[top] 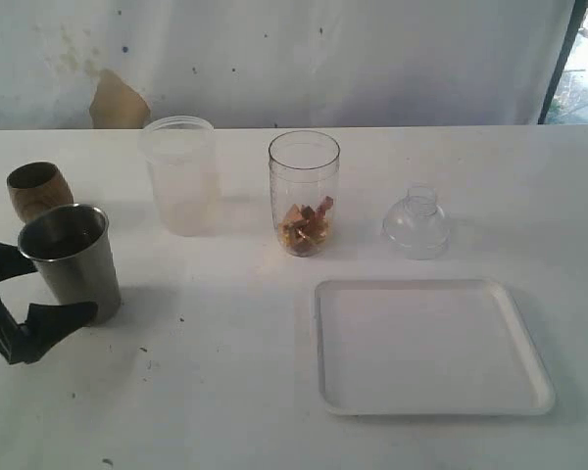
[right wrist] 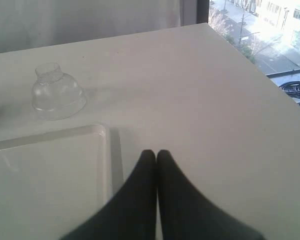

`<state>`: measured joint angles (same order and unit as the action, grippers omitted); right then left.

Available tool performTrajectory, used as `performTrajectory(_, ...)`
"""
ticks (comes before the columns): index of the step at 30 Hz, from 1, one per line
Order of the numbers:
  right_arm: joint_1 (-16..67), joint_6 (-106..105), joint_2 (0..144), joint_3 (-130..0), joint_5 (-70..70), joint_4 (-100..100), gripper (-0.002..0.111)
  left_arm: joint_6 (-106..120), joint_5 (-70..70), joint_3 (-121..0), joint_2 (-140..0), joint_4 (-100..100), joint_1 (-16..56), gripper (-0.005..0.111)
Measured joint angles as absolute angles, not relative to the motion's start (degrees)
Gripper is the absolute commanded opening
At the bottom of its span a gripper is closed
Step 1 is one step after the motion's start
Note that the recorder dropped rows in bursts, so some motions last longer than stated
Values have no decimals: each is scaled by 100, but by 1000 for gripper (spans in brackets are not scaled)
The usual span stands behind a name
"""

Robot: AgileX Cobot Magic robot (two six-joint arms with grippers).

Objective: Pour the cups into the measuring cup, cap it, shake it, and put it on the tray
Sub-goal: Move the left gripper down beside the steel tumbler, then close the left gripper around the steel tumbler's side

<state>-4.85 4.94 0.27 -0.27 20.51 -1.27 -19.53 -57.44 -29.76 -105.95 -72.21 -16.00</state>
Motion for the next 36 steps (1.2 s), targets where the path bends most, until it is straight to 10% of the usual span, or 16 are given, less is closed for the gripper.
performTrajectory(36, -485, 494, 27, -27, 2051, -127, 0, -647, -6898, -3842, -12353, -6251, -1600, 105)
